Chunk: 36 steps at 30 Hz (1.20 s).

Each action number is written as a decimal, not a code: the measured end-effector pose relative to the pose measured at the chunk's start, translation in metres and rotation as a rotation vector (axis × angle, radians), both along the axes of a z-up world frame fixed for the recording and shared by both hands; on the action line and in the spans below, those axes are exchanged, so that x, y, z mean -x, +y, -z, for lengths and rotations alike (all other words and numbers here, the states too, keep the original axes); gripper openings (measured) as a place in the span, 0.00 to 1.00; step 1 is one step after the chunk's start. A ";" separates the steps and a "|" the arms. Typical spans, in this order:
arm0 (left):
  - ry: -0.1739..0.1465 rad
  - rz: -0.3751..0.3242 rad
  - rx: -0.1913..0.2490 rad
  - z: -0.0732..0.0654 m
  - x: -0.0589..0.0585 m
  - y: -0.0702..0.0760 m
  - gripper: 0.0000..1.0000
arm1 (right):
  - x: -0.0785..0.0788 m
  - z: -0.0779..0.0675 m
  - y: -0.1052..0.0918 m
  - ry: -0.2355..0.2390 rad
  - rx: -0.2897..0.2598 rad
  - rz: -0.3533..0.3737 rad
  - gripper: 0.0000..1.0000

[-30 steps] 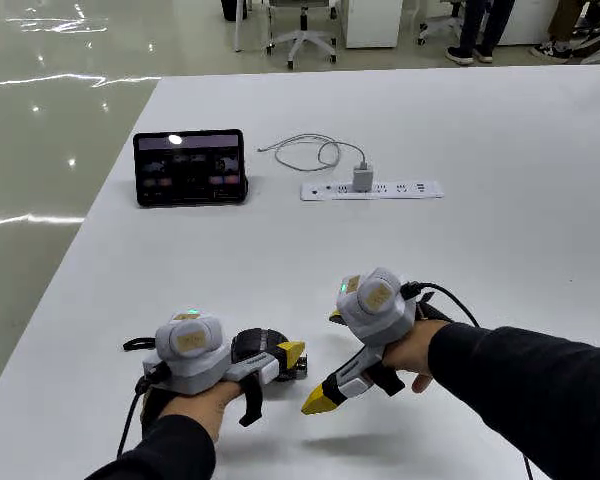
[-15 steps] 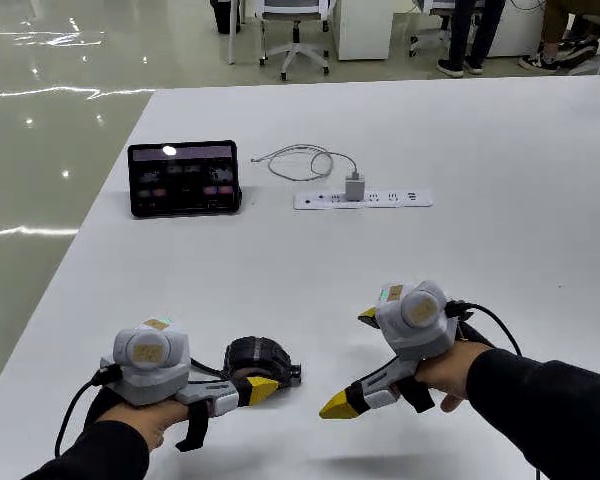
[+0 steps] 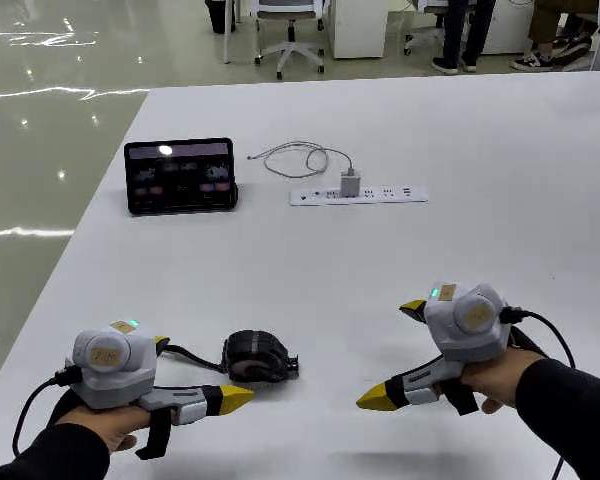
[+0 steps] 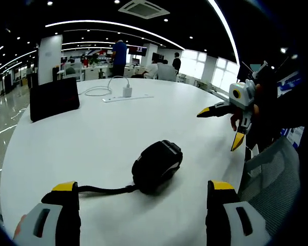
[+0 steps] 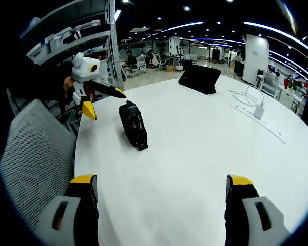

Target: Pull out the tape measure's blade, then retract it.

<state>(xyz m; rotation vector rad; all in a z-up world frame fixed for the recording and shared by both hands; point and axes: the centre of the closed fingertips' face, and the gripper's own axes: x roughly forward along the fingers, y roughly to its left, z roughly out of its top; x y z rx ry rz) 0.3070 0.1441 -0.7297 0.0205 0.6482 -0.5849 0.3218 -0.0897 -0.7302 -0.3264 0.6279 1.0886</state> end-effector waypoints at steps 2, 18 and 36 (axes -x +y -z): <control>-0.005 0.003 0.002 -0.001 0.003 0.004 1.00 | 0.001 0.000 -0.009 -0.002 0.002 0.019 1.00; -0.037 0.001 -0.037 -0.010 0.019 0.033 1.00 | 0.021 -0.002 -0.090 -0.047 0.010 0.118 1.00; -0.059 -0.002 -0.043 -0.029 0.037 0.048 1.00 | 0.049 -0.008 -0.162 -0.084 0.023 0.214 1.00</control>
